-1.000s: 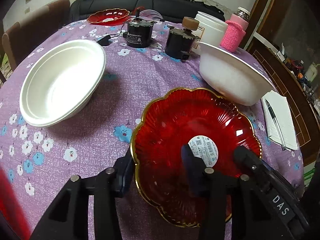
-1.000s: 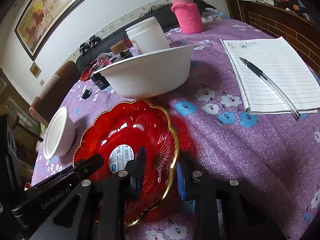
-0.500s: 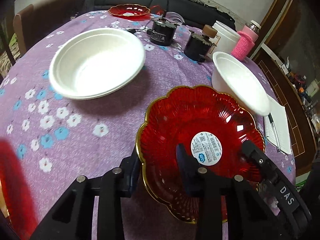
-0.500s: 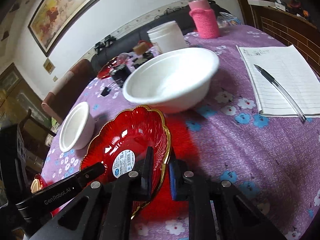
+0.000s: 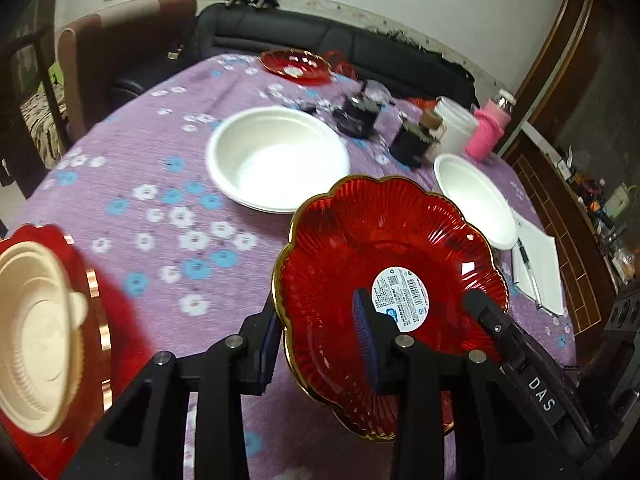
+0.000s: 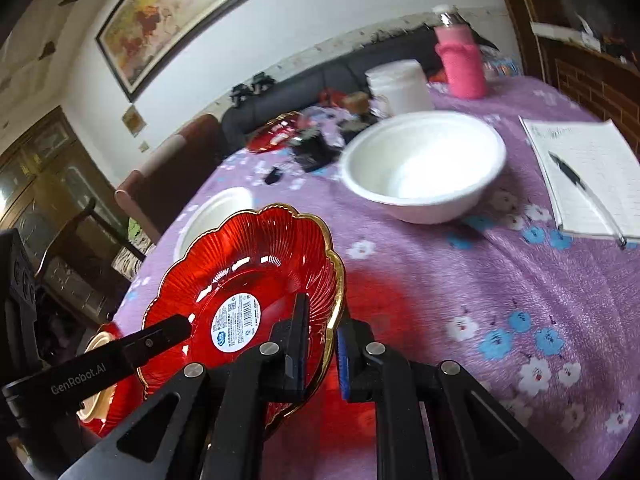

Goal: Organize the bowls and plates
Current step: 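Lift the small red plate and carry it toward the cream bowl, then lower the small red plate onto the stack and open both grippers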

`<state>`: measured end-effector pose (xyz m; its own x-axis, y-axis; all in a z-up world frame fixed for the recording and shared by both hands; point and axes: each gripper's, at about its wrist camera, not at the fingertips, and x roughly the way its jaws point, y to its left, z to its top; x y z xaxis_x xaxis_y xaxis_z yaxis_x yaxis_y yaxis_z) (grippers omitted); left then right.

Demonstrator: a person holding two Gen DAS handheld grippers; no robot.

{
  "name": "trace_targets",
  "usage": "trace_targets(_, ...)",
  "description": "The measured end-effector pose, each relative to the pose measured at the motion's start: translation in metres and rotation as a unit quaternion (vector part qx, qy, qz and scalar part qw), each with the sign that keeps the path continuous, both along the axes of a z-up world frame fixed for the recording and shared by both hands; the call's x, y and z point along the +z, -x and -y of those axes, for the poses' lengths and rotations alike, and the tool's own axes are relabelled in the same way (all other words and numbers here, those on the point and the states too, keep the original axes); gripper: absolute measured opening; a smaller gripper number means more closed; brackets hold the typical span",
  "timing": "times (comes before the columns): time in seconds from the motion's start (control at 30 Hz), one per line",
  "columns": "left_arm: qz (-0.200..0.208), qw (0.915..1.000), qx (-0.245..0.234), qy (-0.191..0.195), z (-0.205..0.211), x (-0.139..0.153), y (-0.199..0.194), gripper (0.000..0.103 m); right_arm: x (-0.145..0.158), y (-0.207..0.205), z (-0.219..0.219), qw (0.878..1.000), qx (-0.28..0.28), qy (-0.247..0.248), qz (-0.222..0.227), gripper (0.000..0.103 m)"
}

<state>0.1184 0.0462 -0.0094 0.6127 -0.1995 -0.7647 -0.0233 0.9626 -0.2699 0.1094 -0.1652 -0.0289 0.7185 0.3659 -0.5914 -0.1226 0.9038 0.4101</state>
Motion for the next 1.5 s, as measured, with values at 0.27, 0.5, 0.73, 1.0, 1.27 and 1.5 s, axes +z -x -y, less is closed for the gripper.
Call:
trace_targets(0.27,0.027,0.999,0.025,0.027,-0.044,0.022,0.037,0.034,0.021,0.027,-0.036,1.0,0.022,-0.002,0.015,0.013)
trace_targets(0.5,0.044,0.9956,0.058,0.06,-0.095,0.034,0.067,0.034,0.038,0.038,-0.081,0.998,0.064,0.004,0.022,0.013)
trace_targets(0.73,0.054,0.9903,0.106,0.072,-0.152,0.041,0.089,0.034,0.049,0.044,-0.14,0.993,0.115,0.011,0.026,0.013)
trace_targets(1.0,0.046,0.9823,0.169,0.066,-0.209,0.035,0.106,0.034,0.05,0.043,-0.208,0.985,0.168,0.029,0.026,0.013)
trace_targets(1.27,0.019,0.9778,0.196,0.071,-0.24,0.015,0.112,0.034,0.019,0.035,-0.243,0.98,0.195,0.035,-0.025,0.014)
trace_targets(1.5,-0.003,0.9759,0.207,0.068,-0.251,-0.002,0.115,0.034,0.006,0.035,-0.259,0.977,0.205,0.052,-0.038,0.014)
